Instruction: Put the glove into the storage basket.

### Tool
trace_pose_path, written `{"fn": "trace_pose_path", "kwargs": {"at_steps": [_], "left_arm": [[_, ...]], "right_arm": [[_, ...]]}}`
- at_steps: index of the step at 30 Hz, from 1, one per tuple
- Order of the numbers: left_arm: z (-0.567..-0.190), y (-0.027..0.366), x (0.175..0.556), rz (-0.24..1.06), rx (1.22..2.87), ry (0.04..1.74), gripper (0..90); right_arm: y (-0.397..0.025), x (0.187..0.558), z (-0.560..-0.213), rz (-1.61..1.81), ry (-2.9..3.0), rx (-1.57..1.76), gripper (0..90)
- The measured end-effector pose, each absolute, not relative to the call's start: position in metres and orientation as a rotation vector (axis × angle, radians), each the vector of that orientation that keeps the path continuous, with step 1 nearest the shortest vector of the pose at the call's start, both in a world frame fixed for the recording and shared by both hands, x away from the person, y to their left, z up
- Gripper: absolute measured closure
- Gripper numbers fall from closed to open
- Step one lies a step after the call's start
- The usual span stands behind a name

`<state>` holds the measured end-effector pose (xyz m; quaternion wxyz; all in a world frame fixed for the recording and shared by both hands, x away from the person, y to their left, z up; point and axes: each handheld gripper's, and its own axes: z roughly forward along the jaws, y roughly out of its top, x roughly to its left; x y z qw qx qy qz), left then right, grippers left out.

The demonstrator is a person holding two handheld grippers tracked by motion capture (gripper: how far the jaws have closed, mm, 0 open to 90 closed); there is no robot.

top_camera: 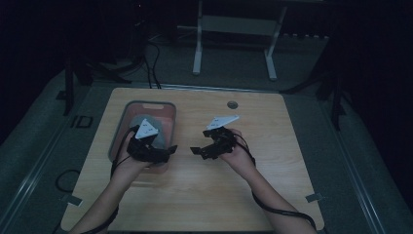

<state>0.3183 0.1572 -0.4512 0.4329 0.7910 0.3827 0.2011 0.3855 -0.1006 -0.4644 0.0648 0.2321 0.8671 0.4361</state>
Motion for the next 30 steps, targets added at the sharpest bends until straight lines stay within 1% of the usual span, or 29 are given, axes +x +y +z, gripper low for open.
{"fn": "trace_pose_path", "kwargs": {"at_steps": [7,13,22,30], "left_arm": [[-0.453,0.139,0.308,0.467,1.933,0.869,13.2],[-0.461,0.120,0.300,0.433,1.974,0.807,13.3],[-0.488,0.090,0.292,0.337,2.023,0.722,13.3],[-0.516,0.070,0.283,0.306,2.026,0.663,13.8]], "right_arm": [[-0.130,0.374,-0.472,1.315,2.604,0.703,15.4],[-0.152,0.364,-0.482,1.289,2.604,0.707,15.4],[-0.181,0.352,-0.501,1.263,2.622,0.728,15.3],[-0.209,0.338,-0.520,1.281,2.642,0.733,14.3]]}}
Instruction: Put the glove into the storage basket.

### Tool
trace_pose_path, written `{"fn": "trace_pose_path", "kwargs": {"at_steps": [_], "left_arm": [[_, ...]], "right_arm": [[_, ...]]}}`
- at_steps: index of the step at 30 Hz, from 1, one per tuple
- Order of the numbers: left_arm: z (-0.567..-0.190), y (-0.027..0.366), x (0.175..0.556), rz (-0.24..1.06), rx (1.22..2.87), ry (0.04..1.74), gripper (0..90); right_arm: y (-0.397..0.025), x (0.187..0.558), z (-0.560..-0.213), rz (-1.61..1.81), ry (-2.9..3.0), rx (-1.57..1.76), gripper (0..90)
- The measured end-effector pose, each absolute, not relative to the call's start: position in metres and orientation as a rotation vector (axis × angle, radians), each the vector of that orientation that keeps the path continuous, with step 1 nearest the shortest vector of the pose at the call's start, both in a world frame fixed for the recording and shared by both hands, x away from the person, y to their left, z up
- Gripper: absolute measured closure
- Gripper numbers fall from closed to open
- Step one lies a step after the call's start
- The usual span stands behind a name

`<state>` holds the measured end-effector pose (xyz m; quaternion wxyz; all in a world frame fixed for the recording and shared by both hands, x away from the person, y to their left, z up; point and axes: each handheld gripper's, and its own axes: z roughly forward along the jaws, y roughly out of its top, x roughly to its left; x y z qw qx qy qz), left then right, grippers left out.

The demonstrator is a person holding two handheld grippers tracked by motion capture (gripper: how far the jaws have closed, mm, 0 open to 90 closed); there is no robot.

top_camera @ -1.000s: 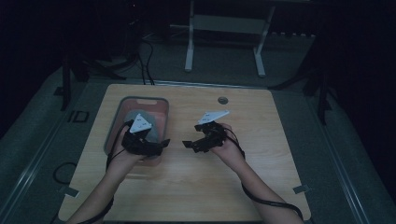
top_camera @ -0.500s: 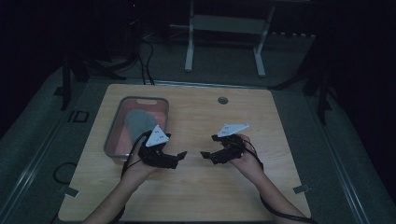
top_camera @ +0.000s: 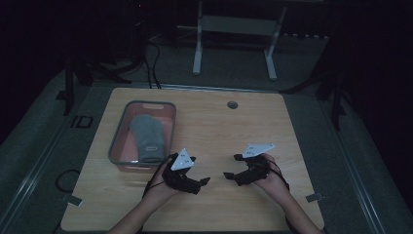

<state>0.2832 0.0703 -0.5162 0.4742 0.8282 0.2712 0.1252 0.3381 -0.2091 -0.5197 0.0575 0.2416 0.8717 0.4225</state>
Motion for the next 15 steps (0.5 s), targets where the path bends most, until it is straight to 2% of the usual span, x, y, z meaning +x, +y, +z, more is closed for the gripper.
{"fn": "trace_pose_path", "kwargs": {"at_steps": [10,15], "left_arm": [[-0.544,0.056,0.276,0.256,2.026,0.646,13.3],[-0.552,0.048,0.274,0.243,2.053,0.645,7.5]], "right_arm": [[-0.245,0.314,-0.540,1.292,2.606,0.712,12.9],[-0.262,0.307,-0.547,1.290,2.590,0.767,12.9]]}}
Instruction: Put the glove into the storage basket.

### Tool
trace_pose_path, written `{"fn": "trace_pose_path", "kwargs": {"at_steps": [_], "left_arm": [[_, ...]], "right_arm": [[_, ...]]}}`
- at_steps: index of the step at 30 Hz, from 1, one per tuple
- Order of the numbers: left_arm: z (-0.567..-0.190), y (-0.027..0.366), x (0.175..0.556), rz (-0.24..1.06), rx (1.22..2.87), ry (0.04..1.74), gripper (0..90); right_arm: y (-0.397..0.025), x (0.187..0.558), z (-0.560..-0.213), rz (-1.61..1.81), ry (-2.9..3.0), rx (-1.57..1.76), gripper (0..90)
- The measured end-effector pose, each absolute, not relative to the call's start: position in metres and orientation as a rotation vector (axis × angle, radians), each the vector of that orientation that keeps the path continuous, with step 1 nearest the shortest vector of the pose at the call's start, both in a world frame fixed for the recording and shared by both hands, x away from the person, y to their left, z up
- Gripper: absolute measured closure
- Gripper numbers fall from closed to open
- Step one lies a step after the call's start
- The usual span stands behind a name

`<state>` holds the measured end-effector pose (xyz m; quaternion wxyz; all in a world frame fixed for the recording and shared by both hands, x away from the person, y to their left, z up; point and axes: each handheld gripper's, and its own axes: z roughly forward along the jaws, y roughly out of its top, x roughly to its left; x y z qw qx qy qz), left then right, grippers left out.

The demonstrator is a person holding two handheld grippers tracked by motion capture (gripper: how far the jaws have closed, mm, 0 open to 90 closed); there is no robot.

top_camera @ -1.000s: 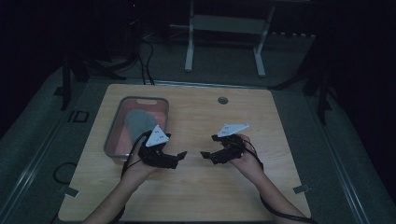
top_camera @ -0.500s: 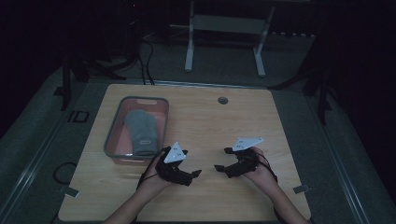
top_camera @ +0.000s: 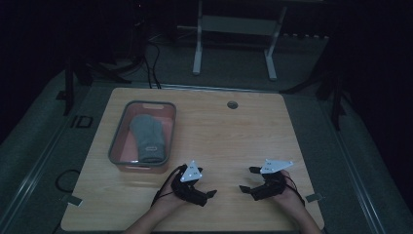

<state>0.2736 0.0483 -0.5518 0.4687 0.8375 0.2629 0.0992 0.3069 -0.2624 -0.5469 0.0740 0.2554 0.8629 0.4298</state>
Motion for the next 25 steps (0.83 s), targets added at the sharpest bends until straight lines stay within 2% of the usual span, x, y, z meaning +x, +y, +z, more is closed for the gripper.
{"fn": "trace_pose_path", "kwargs": {"at_steps": [3,17,25], "left_arm": [[-0.555,0.044,0.272,0.255,2.062,0.636,2.9],[-0.562,0.042,0.267,0.277,2.023,0.622,3.0],[-0.563,0.043,0.269,0.274,2.025,0.632,3.0]], "right_arm": [[-0.273,0.303,-0.551,1.284,2.568,0.775,13.0],[-0.307,0.298,-0.551,1.277,2.476,0.793,13.7],[-0.308,0.299,-0.553,1.291,2.481,0.794,14.0]]}}
